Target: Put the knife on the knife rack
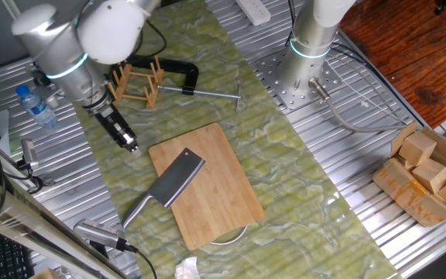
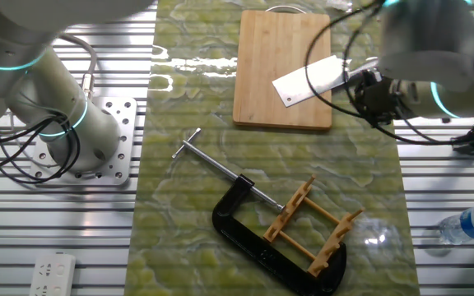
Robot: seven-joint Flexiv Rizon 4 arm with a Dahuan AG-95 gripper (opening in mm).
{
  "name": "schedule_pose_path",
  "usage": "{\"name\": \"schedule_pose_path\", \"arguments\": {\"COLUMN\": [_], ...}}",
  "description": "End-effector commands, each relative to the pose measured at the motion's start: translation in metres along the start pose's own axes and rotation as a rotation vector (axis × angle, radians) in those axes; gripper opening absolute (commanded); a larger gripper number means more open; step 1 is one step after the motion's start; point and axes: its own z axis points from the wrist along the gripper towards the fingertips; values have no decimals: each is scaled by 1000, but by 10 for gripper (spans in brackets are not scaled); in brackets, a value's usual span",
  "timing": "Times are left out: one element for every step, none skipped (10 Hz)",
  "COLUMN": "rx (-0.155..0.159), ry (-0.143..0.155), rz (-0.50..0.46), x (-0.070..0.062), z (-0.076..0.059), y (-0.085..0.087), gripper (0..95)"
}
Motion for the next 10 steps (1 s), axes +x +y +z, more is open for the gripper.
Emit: {"name": "schedule_pose_path", "arguments": {"rx": [3, 5, 7, 5, 6, 7, 8, 8, -3, -17], "ry": [7, 7, 7, 9, 10, 9, 8, 2, -7, -15], "rz": [11, 9, 6, -18, -38, -46, -46, -43, -19, -7], "x": [2, 2, 2, 2, 2, 2, 2, 2, 2, 2], "z": [0, 0, 0, 0, 0, 0, 0, 0, 0, 0], "y": [0, 0, 0, 0, 0, 0, 0, 0, 0, 0], "gripper": [0, 0, 0, 0, 0, 0, 0, 0, 0, 0]}}
